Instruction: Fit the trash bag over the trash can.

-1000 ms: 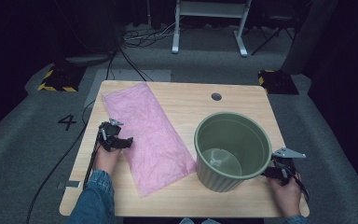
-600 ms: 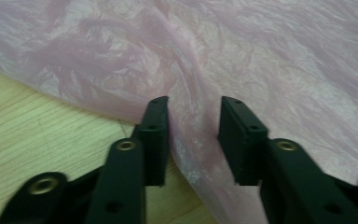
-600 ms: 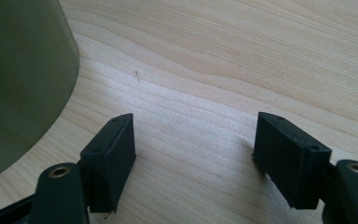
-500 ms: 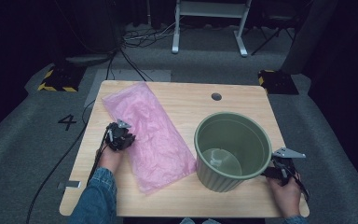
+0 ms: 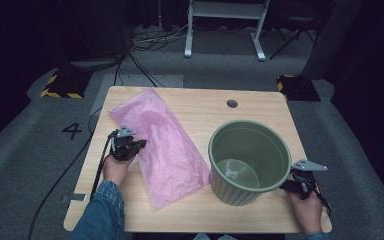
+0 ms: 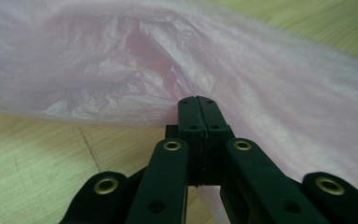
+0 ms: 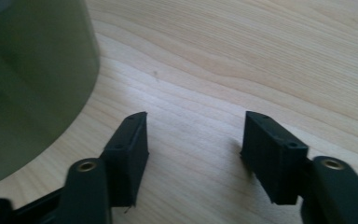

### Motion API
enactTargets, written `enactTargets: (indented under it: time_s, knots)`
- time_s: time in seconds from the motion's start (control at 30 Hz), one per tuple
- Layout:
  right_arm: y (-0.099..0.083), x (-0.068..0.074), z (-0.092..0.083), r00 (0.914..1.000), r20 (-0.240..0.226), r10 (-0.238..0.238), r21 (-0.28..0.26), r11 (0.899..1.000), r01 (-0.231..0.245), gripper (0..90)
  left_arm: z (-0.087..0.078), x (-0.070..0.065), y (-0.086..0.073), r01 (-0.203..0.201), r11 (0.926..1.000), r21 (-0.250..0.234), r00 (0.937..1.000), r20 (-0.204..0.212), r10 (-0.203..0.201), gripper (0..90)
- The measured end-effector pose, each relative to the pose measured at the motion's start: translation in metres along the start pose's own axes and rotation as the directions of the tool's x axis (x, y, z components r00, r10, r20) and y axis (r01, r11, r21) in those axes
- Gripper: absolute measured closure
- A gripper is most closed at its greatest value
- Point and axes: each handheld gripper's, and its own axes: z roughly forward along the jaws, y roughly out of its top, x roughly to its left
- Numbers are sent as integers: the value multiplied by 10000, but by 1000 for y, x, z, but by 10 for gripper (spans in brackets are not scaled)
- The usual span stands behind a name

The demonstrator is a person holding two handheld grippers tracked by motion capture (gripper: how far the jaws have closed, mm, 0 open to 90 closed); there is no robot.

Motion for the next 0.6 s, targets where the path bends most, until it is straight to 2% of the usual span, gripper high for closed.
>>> enactTargets:
  time_s: [0.13, 0.2, 0.27, 0.33, 0.37, 0.53, 0.57, 0.6]
  knots:
    - [-1, 4, -1, 9998, -171, -116, -29, 9999, 116, 439, -22, -11, 11, -415, 9955, -852, 9989, 172, 431, 895]
    - [0, 6, 0, 9996, -231, -138, -28, 9999, 137, 439, -26, -12, 14, -454, 9938, -1011, 9987, 194, 476, 895]
    - [2, 13, 2, 9977, -525, -425, -27, 9991, 424, 431, -35, -16, 20, -536, 9899, -1316, 9982, 202, 567, 895]
    - [4, 17, 4, 9967, -611, -534, -18, 9986, 534, 423, -50, -21, 30, -595, 9813, -1830, 9975, 277, 656, 895]
    - [4, 17, 4, 9967, -611, -534, -18, 9986, 534, 423, -50, -21, 30, -595, 9813, -1830, 9975, 277, 656, 895]
    - [6, 22, 8, 9947, -823, -621, -16, 9981, 622, 412, -73, -29, 45, -716, 9648, -2531, 9957, 381, 839, 895]
    - [8, 26, 10, 9941, -839, -690, -17, 9976, 691, 417, -80, -32, 49, -770, 9587, -2739, 9950, 406, 915, 894]
    - [8, 26, 10, 9941, -839, -690, -17, 9976, 691, 417, -80, -32, 49, -770, 9587, -2739, 9950, 406, 915, 894]
